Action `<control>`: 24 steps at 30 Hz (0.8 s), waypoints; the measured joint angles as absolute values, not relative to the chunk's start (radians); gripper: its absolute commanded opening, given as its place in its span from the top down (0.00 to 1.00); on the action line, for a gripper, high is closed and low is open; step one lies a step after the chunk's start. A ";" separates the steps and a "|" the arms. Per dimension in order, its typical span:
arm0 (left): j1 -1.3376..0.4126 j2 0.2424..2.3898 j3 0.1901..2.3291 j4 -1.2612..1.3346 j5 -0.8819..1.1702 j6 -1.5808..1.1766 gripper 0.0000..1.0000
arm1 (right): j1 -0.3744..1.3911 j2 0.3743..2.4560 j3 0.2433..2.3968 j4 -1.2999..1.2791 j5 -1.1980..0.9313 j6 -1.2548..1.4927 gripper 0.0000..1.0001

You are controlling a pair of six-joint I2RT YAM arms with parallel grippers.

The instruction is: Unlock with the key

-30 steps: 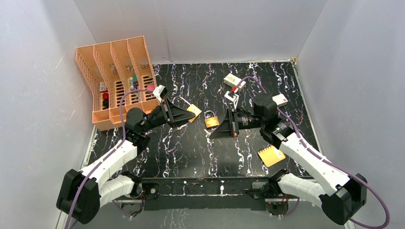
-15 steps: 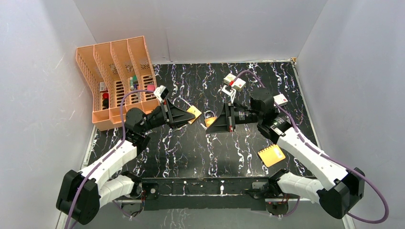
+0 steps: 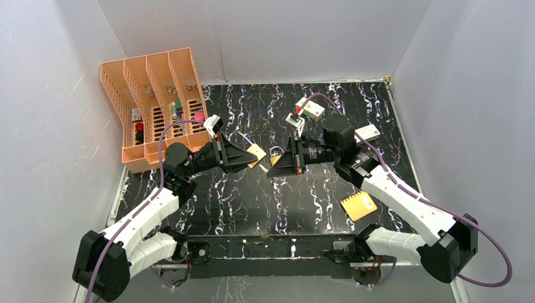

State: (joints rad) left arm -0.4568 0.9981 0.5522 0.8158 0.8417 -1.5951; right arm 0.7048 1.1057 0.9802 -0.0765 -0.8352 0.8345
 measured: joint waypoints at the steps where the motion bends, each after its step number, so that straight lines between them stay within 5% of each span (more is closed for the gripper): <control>1: -0.458 0.995 0.553 0.809 0.844 -1.592 1.00 | 0.709 1.107 0.982 -0.076 -0.833 0.834 1.00; 24: -0.467 0.960 0.554 0.742 0.854 -1.541 1.00 | 0.730 1.120 0.987 -0.082 -0.791 0.836 1.00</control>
State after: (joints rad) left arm -0.4667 0.9600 0.5545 0.7418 0.8539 -1.5406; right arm 0.7300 1.1202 0.9871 -0.0822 -0.7910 0.8360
